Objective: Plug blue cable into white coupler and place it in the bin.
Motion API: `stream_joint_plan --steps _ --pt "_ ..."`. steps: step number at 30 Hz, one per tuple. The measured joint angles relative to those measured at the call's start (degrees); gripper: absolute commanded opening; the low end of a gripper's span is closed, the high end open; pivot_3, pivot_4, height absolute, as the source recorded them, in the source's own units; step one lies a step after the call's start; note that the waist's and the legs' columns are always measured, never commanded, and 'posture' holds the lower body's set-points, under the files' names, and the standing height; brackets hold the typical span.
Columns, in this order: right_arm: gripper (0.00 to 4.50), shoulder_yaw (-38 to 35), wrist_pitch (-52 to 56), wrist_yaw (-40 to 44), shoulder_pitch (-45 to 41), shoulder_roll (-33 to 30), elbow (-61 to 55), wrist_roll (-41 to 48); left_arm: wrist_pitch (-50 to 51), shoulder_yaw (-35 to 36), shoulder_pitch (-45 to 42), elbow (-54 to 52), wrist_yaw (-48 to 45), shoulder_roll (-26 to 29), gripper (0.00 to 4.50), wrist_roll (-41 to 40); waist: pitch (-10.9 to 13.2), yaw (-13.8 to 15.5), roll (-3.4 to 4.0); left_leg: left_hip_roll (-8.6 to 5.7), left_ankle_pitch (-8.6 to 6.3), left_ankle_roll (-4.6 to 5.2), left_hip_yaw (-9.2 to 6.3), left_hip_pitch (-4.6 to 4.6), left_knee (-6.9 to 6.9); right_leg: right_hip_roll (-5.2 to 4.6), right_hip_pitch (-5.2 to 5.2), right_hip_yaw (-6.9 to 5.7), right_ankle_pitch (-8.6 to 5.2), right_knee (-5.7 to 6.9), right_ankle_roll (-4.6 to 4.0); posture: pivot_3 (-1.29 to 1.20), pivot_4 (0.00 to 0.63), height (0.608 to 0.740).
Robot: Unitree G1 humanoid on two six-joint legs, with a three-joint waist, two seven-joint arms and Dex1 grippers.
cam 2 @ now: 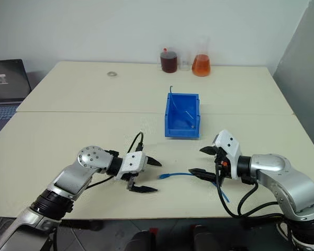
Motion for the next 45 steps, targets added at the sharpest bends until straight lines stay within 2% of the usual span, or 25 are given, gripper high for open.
stream_joint_plan --steps 1,5,11,22,31,35,41,45 --pt "4.45 0.0 0.0 -0.05 0.07 -0.01 0.0 0.09 -0.08 0.0 0.08 0.08 0.26 -0.13 4.5 0.66 0.0 0.0 0.0 0.0 0.0 0.0 0.0 0.0 0.0 0.0 0.0 0.0 0.0 0.0 0.0 0.0 0.15 0.74" --pt "4.5 0.01 -0.03 -0.48 0.06 -0.06 -0.01 0.22 -0.93 -0.07 0.46 0.1 0.77 -0.26 3.87 1.94 0.0 0.05 0.0 0.0 0.0 0.0 0.0 0.0 0.0 0.0 0.0 0.0 0.0 0.0 0.0 0.0 0.15 0.74" --pt "4.5 0.08 -0.14 -1.01 -0.27 -0.09 0.02 0.27 -0.65 -0.03 1.82 -1.33 0.17 -0.21 2.46 1.96 0.0 0.07 0.0 0.0 0.0 0.0 0.0 0.01 0.01 0.0 0.01 0.0 0.0 0.0 0.01 0.0 0.15 0.74" --pt "4.5 0.2 -0.21 -1.02 -0.8 -0.14 0.16 0.38 0.06 -0.35 2.08 -1.86 0.05 -0.89 0.24 2.54 -0.01 0.08 0.0 -0.01 0.0 0.0 0.0 0.01 0.02 -0.01 0.01 0.0 0.0 0.02 0.01 0.0 0.15 0.74" --pt "4.5 0.18 -0.18 -1.26 -0.76 -0.17 0.13 0.96 2.16 -0.58 1.06 -1.73 1.16 -2.62 0.22 3.09 0.0 0.08 0.0 -0.01 0.0 0.0 0.0 0.01 0.03 -0.01 0.02 0.0 0.01 0.03 0.01 0.0 0.15 0.74" --pt "4.5 -1.36 2.18 -2.24 -1.12 -0.07 -0.5 4.6 12.96 3.99 0.24 -4.15 2.29 -2.96 0.22 -2.31 0.03 0.04 -0.04 0.01 0.0 0.0 -0.05 -0.03 0.04 0.0 -0.01 -0.03 0.0 0.08 0.01 0.0 0.15 0.74" --pt "4.5 -7.72 10.93 -7.59 -7.5 3.51 -1.66 16.56 33.28 15.38 -4.66 -14.11 4.65 -1.94 0.22 -16.57 0.04 -0.15 -0.06 0.01 0.0 0.0 -0.05 0.02 0.04 0.0 0.0 -0.03 -0.01 0.16 0.03 0.0 0.15 0.74" --pt "4.5 -11.43 15.51 -12.65 -10.59 6.68 -1.08 25.42 41.96 20.37 -5.62 -16.16 7.35 -1.15 0.22 -23.25 0.04 -0.07 -0.06 0.01 0.0 0.0 -0.08 0.03 0.04 0.0 0.0 -0.05 -0.01 0.2 0.02 0.0 0.15 0.74"
